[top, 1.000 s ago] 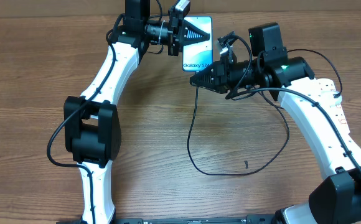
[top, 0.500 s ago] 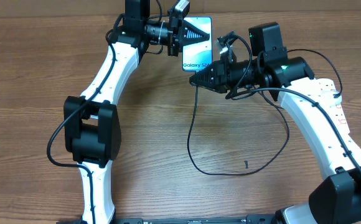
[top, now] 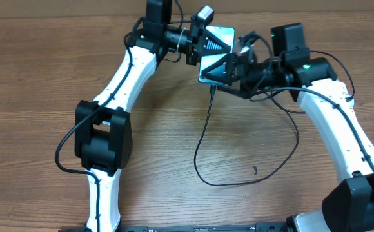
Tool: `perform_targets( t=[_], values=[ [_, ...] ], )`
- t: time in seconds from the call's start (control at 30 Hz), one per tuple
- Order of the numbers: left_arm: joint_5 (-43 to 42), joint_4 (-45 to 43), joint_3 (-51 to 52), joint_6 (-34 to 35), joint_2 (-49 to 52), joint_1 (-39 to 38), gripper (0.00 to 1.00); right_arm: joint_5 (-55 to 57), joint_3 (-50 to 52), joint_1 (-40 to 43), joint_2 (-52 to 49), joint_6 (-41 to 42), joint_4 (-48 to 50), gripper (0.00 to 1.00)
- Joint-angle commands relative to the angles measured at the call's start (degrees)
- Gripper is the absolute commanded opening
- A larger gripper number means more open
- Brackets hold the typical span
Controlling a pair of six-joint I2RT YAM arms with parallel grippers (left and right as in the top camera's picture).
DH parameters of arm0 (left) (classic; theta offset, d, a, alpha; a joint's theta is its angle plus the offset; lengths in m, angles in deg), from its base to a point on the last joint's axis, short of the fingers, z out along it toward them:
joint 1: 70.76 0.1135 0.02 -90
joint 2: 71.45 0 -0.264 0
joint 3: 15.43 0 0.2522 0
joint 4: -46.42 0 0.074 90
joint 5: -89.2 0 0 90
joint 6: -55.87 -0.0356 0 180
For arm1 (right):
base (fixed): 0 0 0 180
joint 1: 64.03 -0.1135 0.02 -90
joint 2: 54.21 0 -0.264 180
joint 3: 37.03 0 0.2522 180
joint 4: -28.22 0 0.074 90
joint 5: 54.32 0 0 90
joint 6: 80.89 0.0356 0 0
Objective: Plug charger to phone and switch on socket
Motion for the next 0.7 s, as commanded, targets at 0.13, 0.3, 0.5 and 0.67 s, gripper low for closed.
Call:
perform_targets(
  t=[0.13, 0.3, 0.5, 0.67],
  values=[
    [-2.38, 6.54, -0.83, -9.94, -1.92, -1.29, 0.04, 0.52, -0.44, 2.93, 0.57, -4.07, -0.44, 0.83],
    [-2.38, 11.43, -0.83, -14.03, -1.92, -2.84, 0.04, 0.57, -0.44, 2.89, 0.57, -4.09, -0.17, 0.69],
    [-2.38, 14.53, -0.83, -17.22, -1.92, -5.27, 0.04, 0.57, -0.44, 2.89, 0.57, -4.26, 0.33, 0.27],
    [-2.01, 14.51, -0.83, -17.77, -1.92, -5.81, 0.04, 0.68, -0.42, 2.89, 0.57, -4.26, 0.07, 0.04]
  ],
)
